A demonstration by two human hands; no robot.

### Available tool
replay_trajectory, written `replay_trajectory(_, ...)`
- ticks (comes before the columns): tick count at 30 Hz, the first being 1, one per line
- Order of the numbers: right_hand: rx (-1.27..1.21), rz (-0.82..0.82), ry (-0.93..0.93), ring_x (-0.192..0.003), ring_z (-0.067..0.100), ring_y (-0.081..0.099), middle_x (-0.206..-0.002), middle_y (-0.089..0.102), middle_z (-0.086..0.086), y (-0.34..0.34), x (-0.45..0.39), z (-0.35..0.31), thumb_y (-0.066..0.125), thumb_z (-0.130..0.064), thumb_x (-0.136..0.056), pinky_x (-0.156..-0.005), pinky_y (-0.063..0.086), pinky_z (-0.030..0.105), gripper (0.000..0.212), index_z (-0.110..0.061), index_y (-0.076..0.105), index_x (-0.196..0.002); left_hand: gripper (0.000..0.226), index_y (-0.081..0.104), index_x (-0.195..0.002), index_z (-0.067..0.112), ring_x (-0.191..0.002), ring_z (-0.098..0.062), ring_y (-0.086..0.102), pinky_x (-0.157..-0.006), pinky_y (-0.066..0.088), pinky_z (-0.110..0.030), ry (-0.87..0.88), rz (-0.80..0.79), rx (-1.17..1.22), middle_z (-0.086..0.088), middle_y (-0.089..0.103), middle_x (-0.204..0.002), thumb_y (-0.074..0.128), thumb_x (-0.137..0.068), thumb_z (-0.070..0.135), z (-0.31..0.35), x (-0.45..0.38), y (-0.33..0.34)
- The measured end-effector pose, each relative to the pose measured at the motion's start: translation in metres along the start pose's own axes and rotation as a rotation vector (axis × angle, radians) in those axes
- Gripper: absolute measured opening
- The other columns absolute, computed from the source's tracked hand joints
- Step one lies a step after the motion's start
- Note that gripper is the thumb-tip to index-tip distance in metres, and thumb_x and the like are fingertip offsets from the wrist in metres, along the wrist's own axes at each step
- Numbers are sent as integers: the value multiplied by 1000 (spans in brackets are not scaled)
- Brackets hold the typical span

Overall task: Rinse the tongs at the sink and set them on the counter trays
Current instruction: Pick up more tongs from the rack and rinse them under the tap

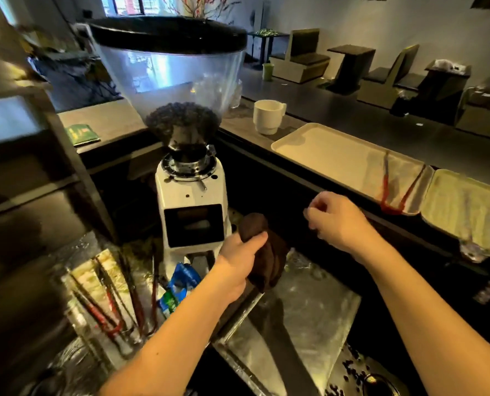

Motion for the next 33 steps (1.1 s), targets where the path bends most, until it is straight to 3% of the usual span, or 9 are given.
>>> replay_trajectory(5, -191, -111, -135, -59, 21, 56, -65, 63, 4, 92, 34, -53, 62, -17, -87, -61, 46, 38, 11, -16, 61, -76, 13, 69, -103, 8, -99, -33, 69, -86, 56, -39, 18, 47, 27, -19, 73, -104, 61, -94, 12, 0, 34, -84)
replay_trajectory(8, -201, -165, -183, -55, 15, 53, -59, 59, -2, 150, 54, -87, 63, -17, -82, -60, 47, 41, 12, -15, 59, -71, 20, 68, -110, 0, -102, -37, 67, -92, 53, -44, 26, 100, 78, -25, 71, -109, 60, -93, 8, -3, 57, -145)
replay_trajectory(12, -211, -249, -162, -50, 15, 51, -58, 61, 2, 219, 75, -118, 57, -29, -73, -57, 45, 39, 13, -19, 53, -65, 12, 71, -98, 7, -81, -25, 72, -79, 57, -34, -18, 173, 177, -15, 75, -92, 62, -91, 7, -16, 87, -220)
replay_trajectory(15, -159, -302, -143, -56, 19, 54, -61, 62, 1, 272, 88, -142, 60, -24, -81, -61, 48, 41, 17, -19, 53, -66, 9, 72, -94, 9, -83, -29, 71, -86, 55, -43, -47, 303, 210, -16, 75, -90, 63, -90, 7, -26, 101, -286)
replay_trajectory(18, -105, -355, -142, -53, 17, 56, -59, 60, 2, 321, 99, -162, 59, -20, -86, -54, 47, 40, 18, -15, 53, -69, 8, 72, -91, 11, -66, -22, 73, -63, 60, -31, -84, 401, 200, -7, 76, -74, 64, -91, 11, -38, 111, -342)
replay_trajectory(21, -72, -413, -124, -49, 15, 58, -64, 65, 8, 356, 102, -170, 56, -18, -88, -48, 49, 35, 14, -10, 57, -77, 17, 69, -107, 10, -87, -28, 72, -84, 58, -39, -126, 451, 121, -12, 75, -93, 63, -93, 17, -43, 112, -375)
replay_trajectory(24, 33, -464, -129, -60, 19, 60, -69, 64, 4, 382, 96, -167, 57, -16, -90, -58, 49, 34, 9, -13, 58, -81, 11, 67, -104, 16, -92, -29, 71, -84, 59, -40, -177, 486, 136, -14, 73, -101, 62, -94, 19, -53, 112, -392)
replay_trajectory(27, 160, -520, -120, -81, 26, 67, -87, 70, 6, 412, 78, -155, 59, -19, -91, -73, 55, 36, 7, -16, 64, -93, 13, 67, -106, 16, -83, -26, 75, -64, 60, -34, -198, 503, 182, -13, 77, -94, 61, -95, 18, -66, 102, -401)
replay_trajectory(33, 498, -518, -317, -110, 33, 58, -116, 58, 17, 472, 56, -140, 65, -42, -87, -93, 49, 37, 43, -10, 63, -114, 29, 61, -123, 11, -112, -38, 62, -104, 45, -55, -235, 668, 150, -22, 65, -122, 60, -94, 11, -81, 85, -404)
Point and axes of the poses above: each hand's wrist, its own x-axis away from the middle knuckle, its own y-axis out of the palm, z = x × y, the point moved 4 cm from there along -x, towards the middle knuckle
